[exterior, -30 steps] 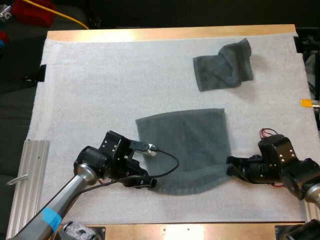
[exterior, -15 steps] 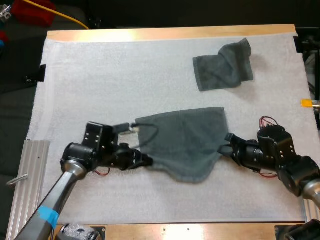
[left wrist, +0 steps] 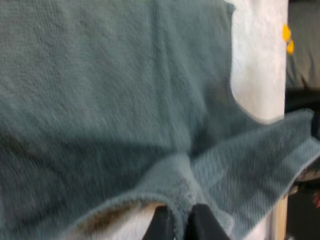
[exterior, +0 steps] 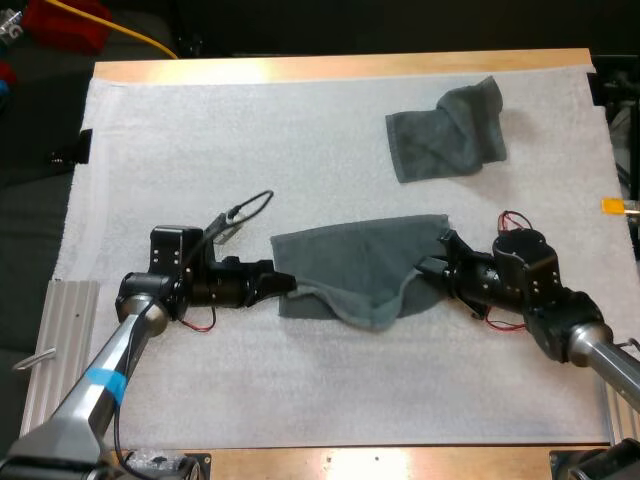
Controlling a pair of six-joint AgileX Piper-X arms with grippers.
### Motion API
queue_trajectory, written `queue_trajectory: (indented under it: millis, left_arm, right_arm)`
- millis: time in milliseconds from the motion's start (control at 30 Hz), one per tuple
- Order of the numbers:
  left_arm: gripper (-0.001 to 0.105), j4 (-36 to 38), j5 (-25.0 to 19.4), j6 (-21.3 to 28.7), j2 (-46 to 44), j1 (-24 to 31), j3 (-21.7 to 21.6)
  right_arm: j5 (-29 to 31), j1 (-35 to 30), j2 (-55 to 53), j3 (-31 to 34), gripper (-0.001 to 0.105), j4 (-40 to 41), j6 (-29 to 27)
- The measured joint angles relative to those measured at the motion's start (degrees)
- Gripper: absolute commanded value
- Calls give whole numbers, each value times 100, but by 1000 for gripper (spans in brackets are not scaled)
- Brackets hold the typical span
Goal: Pick towel from pile, fold and stack
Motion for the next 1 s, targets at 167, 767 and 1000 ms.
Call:
queue_trajectory:
  millis: [167, 767, 1000]
  left_arm:
    - [0, -460, 12, -276, 290, 200, 0]
    - [0, -1264, -801, -722, 628, 241, -12]
    - [18, -1299, -860, -722, 820, 241, -12]
  right_arm:
    - [0, -360, 344, 0, 0, -567, 226]
    - [28, -704, 1072, 0, 0, -1546, 539]
    - [139, -704, 1072, 0, 0, -1597, 662]
